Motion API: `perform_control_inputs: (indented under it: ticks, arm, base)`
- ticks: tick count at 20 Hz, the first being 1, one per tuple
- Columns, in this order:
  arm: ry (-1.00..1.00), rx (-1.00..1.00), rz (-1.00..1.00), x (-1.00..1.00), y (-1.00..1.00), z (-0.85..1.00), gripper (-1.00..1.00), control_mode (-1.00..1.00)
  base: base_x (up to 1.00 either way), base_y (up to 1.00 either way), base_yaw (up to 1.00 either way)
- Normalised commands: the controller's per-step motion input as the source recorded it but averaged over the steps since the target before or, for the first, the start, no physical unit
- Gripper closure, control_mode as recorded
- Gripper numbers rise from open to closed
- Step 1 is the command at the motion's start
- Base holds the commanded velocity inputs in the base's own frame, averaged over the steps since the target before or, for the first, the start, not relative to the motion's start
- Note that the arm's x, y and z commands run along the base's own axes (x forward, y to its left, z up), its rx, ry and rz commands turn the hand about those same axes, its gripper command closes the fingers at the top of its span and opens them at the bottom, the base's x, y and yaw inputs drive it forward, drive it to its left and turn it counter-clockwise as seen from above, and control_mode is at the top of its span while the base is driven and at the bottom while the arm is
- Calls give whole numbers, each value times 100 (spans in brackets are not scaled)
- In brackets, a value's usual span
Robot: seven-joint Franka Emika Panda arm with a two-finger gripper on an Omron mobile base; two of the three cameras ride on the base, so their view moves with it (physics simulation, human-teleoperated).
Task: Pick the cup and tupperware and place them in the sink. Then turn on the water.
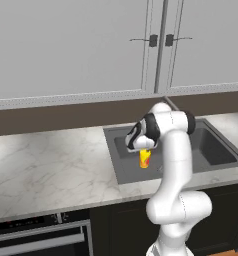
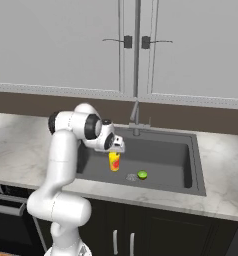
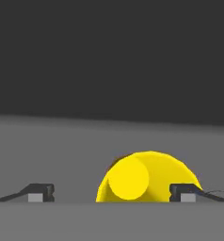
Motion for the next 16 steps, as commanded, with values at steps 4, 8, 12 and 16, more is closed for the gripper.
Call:
perform_control_inputs:
  ticks: [4,8,12,16]
  arm:
    - [0,0,0,-18,0,51,-100,-100]
    - [0,0,0,-31,0,54,-100,-100]
    - [0,0,0,-46,0,53,-100,-100]
    - [0,0,0,-61,0,54,-100,-100]
  base:
    - [0,0,0]
    - [0,0,0]
    - [0,0,0]
    - [0,0,0]
